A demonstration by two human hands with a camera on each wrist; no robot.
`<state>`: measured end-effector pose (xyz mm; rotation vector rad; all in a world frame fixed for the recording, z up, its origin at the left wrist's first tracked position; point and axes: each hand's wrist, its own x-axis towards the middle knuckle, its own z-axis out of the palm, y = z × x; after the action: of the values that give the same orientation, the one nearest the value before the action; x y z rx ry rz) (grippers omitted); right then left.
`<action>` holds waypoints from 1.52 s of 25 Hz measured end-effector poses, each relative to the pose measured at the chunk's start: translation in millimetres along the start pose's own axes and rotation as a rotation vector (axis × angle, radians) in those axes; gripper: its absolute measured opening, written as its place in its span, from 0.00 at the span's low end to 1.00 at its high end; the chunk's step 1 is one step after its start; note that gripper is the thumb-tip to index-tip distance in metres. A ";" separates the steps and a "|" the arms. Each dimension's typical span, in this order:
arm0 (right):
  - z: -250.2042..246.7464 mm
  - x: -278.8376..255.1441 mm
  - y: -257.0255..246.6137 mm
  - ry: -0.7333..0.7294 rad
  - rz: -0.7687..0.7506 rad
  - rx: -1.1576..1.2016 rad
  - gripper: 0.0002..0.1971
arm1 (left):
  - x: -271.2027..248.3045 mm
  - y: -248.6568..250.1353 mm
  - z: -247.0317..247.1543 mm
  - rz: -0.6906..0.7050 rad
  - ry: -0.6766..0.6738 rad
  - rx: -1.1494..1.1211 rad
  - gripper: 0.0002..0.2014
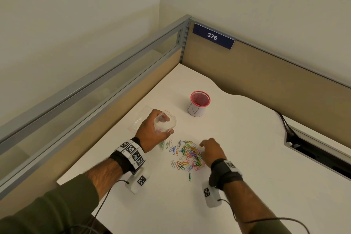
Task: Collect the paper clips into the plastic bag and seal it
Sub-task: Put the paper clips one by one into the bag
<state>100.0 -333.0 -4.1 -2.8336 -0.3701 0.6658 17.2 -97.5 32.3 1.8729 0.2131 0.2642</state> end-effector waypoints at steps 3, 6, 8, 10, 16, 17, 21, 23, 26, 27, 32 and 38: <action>25.9 -3.9 -5.2 -0.006 -0.046 -0.079 0.13 | -0.2 -2.3 2.4 0.011 0.004 -0.006 0.21; 23.6 -7.5 -1.4 0.038 -0.053 0.059 0.14 | 0.3 -3.1 3.6 0.025 0.006 -0.018 0.21; 20.8 -10.8 8.1 0.056 -0.022 0.098 0.20 | -0.3 -2.7 3.1 0.027 0.012 -0.020 0.21; 21.7 -15.8 12.9 -0.027 -0.005 0.026 0.32 | -0.6 -1.1 3.4 0.029 0.014 -0.024 0.21; 38.9 -8.4 -5.3 0.006 -0.129 -0.104 0.19 | 0.0 1.7 2.9 0.022 0.006 -0.008 0.22; 39.3 -5.3 -7.4 0.035 -0.133 -0.099 0.15 | -0.4 2.4 2.4 0.021 0.005 -0.004 0.22; 37.0 6.3 -7.7 0.046 -0.135 -0.086 0.12 | 1.2 3.6 0.3 0.011 0.008 -0.007 0.21; 36.1 8.1 -9.6 0.028 -0.168 -0.083 0.14 | 2.3 2.6 0.6 0.014 0.008 -0.010 0.21; 39.2 7.2 -13.3 0.064 -0.227 -0.153 0.12 | 3.7 1.8 4.3 0.011 0.002 -0.028 0.22; 40.3 7.5 -14.3 0.076 -0.234 -0.166 0.10 | 3.3 2.3 5.4 0.008 -0.002 -0.027 0.21; 36.9 12.7 -10.0 0.082 -0.172 -0.090 0.09 | 2.8 5.1 8.9 -0.006 -0.014 -0.020 0.22; 9.9 7.7 0.6 0.154 -0.045 0.265 0.03 | 5.4 4.1 9.9 -0.010 -0.018 0.009 0.22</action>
<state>102.3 -330.0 -16.1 -2.5948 -0.2939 0.4465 25.3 -106.3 33.6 1.8822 0.2118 0.2401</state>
